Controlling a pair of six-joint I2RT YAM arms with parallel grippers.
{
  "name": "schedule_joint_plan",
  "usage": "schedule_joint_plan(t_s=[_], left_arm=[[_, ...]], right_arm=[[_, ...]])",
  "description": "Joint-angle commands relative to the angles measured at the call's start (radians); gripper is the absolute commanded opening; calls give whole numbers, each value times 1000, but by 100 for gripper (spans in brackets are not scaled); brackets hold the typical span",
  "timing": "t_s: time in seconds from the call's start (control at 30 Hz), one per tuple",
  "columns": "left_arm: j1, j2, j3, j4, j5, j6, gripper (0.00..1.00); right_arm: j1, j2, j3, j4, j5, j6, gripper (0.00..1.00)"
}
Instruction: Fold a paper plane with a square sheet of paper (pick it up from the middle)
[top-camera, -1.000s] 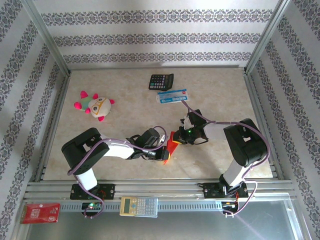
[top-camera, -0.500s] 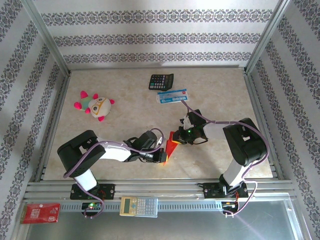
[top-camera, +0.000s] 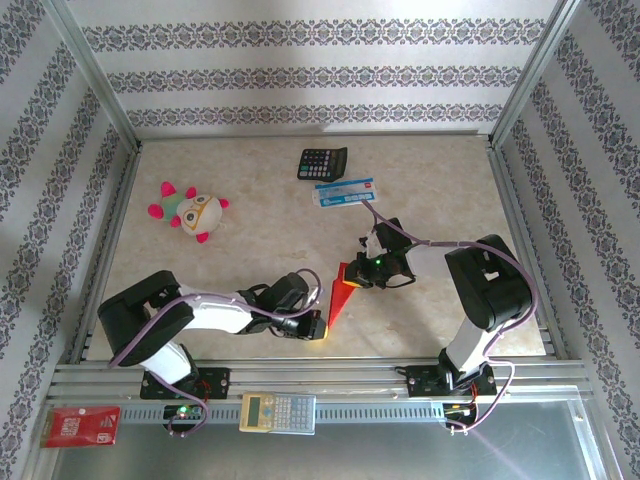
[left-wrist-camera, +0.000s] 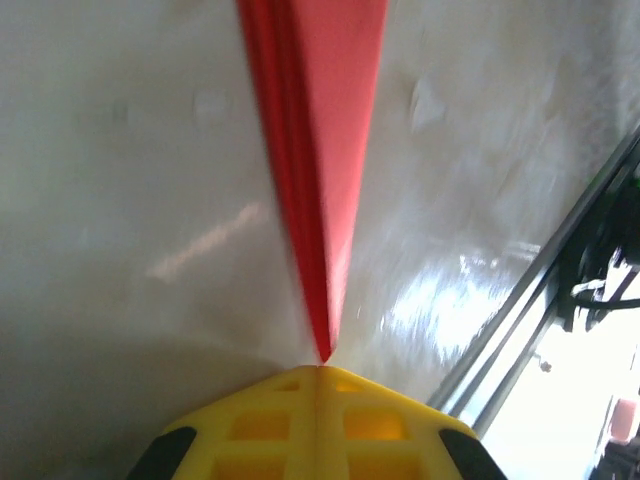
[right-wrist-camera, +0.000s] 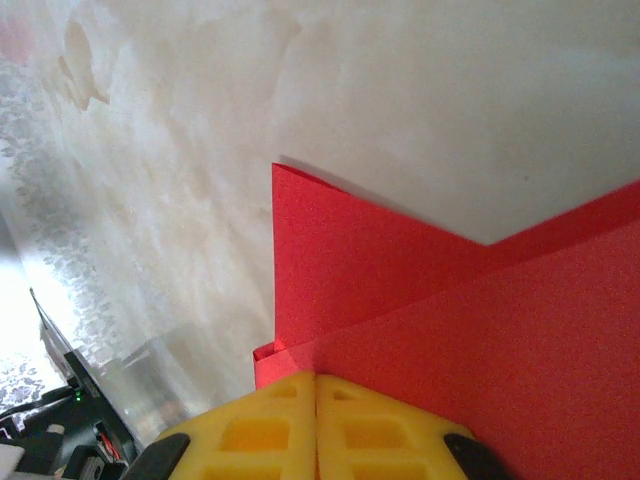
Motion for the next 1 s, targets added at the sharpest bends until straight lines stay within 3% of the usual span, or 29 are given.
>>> schedule_joint_plan(t_s=[0.0,0.13,0.3,0.5,0.7,0.97], left_arm=[[-9,-58,21,-143,40,41,7],[1,-64,90,-107,44,31,10],[18,54,190,-92,42,36,16],[98,146,223,-98,40,86,15],[103,198,183,-66,65,82,12],[103,129,93,-119,10,96,10]], right_arm=[[-10,83,-37,-95,174,-18,8],[-10,81,-42,-90,173,-17,8],[-9,79,-44,-88,169,-17,8],[-9,88,-33,-89,163,-20,8],[-12,92,-21,-100,162,-26,8],[-21,102,30,-141,143,-59,8]])
